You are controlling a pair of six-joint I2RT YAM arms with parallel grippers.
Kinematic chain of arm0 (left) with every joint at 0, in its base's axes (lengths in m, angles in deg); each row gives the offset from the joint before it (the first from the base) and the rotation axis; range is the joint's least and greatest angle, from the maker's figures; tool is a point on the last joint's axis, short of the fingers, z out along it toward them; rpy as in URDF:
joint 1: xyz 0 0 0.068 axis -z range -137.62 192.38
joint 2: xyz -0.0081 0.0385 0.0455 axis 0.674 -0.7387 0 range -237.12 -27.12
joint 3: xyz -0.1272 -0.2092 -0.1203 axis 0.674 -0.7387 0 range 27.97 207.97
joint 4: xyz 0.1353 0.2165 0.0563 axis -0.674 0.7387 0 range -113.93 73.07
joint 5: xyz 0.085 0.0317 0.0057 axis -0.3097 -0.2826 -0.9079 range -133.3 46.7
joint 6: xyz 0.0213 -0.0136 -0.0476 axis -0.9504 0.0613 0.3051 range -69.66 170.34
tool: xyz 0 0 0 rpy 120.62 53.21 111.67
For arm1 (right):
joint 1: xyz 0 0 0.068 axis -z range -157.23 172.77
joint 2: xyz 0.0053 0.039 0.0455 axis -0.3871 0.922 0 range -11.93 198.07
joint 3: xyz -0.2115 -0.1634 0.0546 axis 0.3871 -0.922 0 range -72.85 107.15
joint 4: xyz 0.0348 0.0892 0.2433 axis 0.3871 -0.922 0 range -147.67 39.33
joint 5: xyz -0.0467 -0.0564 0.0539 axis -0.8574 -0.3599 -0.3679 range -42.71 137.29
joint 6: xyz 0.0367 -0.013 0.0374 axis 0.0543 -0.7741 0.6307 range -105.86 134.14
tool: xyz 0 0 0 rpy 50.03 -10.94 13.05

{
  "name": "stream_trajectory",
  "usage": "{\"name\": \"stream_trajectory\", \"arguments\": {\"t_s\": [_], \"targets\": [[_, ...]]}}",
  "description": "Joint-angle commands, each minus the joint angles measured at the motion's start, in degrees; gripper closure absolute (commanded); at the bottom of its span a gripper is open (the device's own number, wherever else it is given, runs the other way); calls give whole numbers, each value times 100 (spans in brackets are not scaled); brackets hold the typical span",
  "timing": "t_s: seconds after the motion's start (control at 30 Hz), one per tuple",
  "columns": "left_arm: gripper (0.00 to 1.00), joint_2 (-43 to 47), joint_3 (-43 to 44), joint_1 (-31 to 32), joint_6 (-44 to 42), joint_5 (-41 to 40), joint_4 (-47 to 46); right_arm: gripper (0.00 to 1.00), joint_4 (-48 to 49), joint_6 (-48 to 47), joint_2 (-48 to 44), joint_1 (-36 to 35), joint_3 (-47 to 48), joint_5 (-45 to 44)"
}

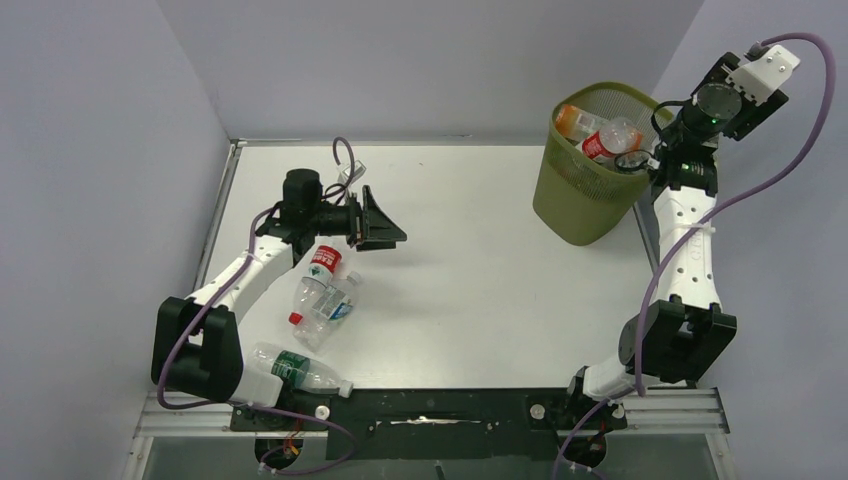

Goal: Put the plastic bottles in the bin
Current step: Place the plastic bottle in the trash bin.

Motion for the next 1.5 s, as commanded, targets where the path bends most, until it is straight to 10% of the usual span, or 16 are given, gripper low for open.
{"name": "stream_trajectory", "arguments": {"t_s": [0.0,0.5,0.9,1.47], "targets": [[15,216,-11,-42,22,203,-386,49,20,51,84,-16,3,-61],[16,101,-41,-67,37,210,-466,48,1125,-380,166,-50,281,62],[16,95,-50,-85,49,200,-460,44,2325,-2489,1276,-922,308,-626],[16,168,46,-79,-25,145,-226,30,326,-364,744,-546,-393,774]]}}
